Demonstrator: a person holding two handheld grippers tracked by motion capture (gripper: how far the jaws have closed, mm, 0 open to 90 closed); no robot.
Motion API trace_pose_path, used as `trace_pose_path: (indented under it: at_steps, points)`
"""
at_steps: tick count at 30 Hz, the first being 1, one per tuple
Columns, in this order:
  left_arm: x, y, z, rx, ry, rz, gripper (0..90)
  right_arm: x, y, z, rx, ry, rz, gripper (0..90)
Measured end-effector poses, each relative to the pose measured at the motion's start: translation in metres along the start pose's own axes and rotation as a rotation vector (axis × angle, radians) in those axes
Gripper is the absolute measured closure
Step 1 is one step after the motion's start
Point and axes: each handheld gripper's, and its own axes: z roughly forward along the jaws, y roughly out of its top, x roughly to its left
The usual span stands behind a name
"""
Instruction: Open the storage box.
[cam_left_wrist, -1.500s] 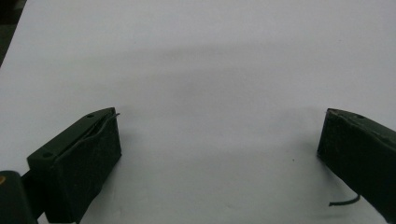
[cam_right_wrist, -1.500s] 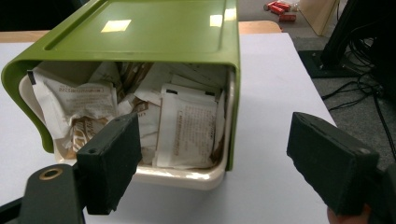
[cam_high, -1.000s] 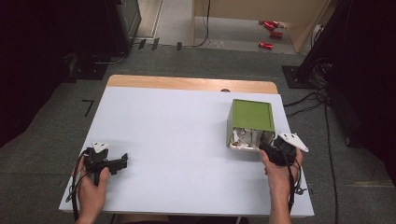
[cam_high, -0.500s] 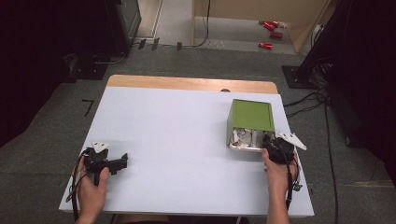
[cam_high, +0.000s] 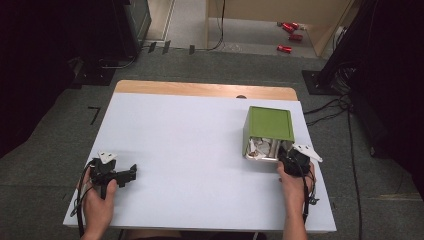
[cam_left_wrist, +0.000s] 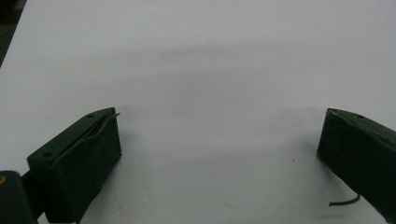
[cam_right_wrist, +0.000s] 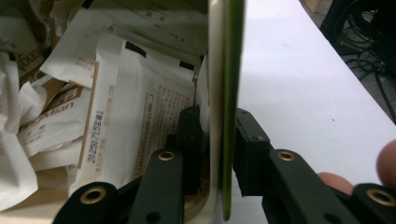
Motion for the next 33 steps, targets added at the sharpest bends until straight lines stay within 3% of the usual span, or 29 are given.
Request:
trace_pose_path:
  at_steps: [23,33]
  points:
    - [0.000,0.000,0.000,-0.001,0.000,0.000,0.0,0.001,-0.004,-0.017,0.079,0.005,0.014,77.2]
    - [0.000,0.000,0.000,-0.001,0.000,0.000,0.0,0.000,-0.013,-0.025,0.085,0.010,0.026,75.7]
